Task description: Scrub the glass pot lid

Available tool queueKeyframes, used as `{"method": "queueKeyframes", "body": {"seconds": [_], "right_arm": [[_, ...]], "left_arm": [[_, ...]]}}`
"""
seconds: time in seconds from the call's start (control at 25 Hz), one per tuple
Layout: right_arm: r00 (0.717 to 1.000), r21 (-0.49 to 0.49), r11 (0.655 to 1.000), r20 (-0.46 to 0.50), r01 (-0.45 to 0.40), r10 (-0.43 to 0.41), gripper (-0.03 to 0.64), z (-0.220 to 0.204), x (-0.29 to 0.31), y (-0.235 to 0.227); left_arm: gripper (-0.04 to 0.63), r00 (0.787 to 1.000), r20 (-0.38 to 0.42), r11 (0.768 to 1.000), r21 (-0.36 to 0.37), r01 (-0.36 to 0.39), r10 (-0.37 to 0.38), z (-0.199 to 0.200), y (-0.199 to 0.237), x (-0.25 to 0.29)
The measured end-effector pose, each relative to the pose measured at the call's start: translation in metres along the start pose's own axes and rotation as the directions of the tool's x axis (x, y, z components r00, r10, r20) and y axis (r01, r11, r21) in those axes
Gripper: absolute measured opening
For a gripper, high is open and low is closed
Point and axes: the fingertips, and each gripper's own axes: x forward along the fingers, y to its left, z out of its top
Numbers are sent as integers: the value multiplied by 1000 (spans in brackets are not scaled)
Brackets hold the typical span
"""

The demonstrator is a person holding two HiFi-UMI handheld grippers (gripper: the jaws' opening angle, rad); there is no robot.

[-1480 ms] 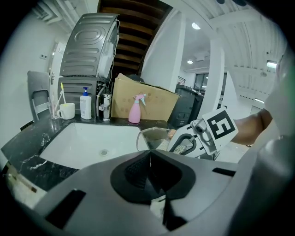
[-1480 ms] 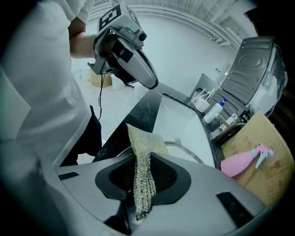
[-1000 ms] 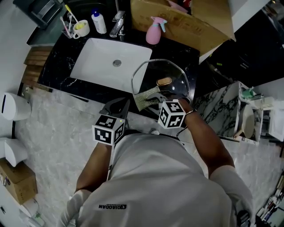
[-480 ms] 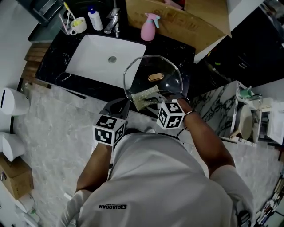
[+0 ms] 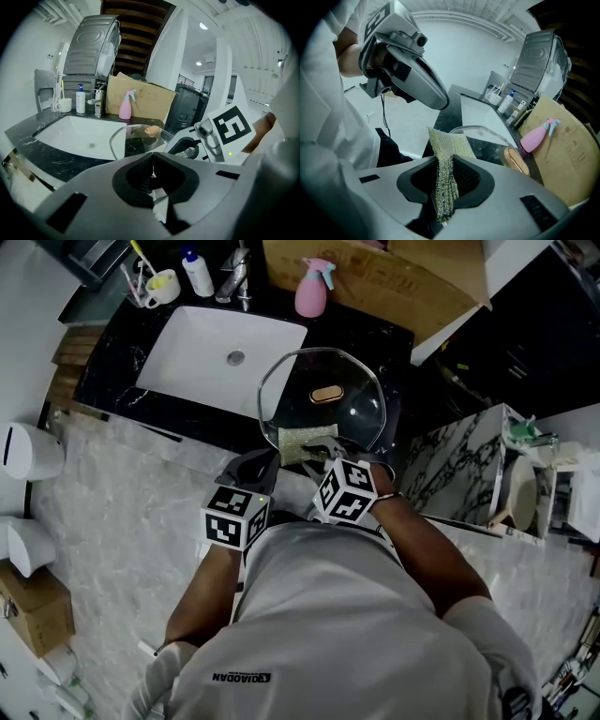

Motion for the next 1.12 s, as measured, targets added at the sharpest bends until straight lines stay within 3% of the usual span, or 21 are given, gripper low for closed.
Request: {"method": "queueKeyframes", "body": {"seconds": [0.36,0.64,0.92,1.12], "right_arm": [[999,153,988,-10,-29,31,103,2,-3,16],[998,252,966,-7,-51,55,103,9,-3,26],[994,394,913,22,-106,106,103,18,-6,32],[994,443,891,19,-105,107,101,23,-7,29]], "left_arm": [[15,999,-32,999,25,30,-30,5,21,4],[15,991,-71,990,81,118,-113,16,30,20],[15,971,-122,963,149,225,-208,28,31,32],[15,957,-133,940,192,281,-258,43,30,38]]}}
